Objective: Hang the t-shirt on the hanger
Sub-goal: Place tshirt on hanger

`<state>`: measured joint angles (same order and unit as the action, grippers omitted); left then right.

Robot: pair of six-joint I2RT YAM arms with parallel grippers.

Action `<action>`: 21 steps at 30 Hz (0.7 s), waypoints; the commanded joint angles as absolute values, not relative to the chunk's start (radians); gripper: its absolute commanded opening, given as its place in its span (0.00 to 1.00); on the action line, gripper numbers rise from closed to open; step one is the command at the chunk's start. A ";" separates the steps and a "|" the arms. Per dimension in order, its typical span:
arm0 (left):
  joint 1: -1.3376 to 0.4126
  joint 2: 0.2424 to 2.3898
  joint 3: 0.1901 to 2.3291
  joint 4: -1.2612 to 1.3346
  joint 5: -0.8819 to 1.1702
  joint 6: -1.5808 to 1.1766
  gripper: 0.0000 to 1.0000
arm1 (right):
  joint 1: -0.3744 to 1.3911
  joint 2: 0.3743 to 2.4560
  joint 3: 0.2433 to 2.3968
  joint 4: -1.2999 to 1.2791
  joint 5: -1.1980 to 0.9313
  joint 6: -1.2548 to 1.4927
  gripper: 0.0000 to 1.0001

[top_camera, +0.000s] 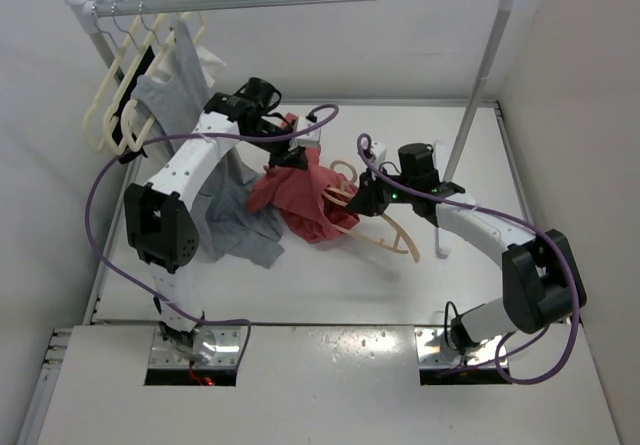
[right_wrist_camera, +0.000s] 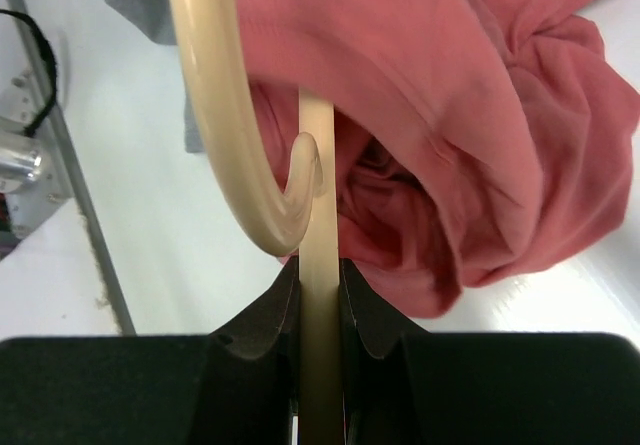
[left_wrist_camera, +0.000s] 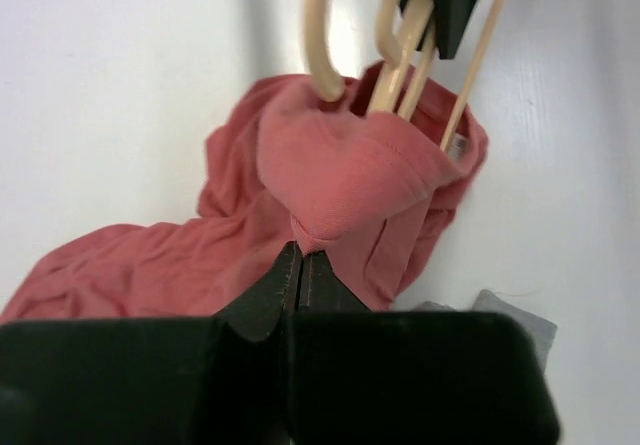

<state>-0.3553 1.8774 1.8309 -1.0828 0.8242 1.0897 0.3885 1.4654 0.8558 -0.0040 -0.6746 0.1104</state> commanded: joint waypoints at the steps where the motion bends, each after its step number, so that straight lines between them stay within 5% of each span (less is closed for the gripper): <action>1: -0.315 1.845 1.913 -1.055 0.904 1.056 0.00 | 0.394 1.469 0.874 -0.038 -0.658 0.040 0.00; 10: -0.342 1.919 1.939 -0.909 0.746 0.893 0.00 | 0.403 1.459 0.905 -0.074 -0.630 0.002 0.00; 18: -0.407 1.996 1.939 -0.703 0.381 0.689 0.17 | 0.431 1.439 0.940 -0.043 -0.690 0.002 0.00; 21: -0.416 1.996 1.939 -0.693 0.348 0.676 0.37 | 0.431 1.430 0.940 -0.032 -0.690 0.012 0.00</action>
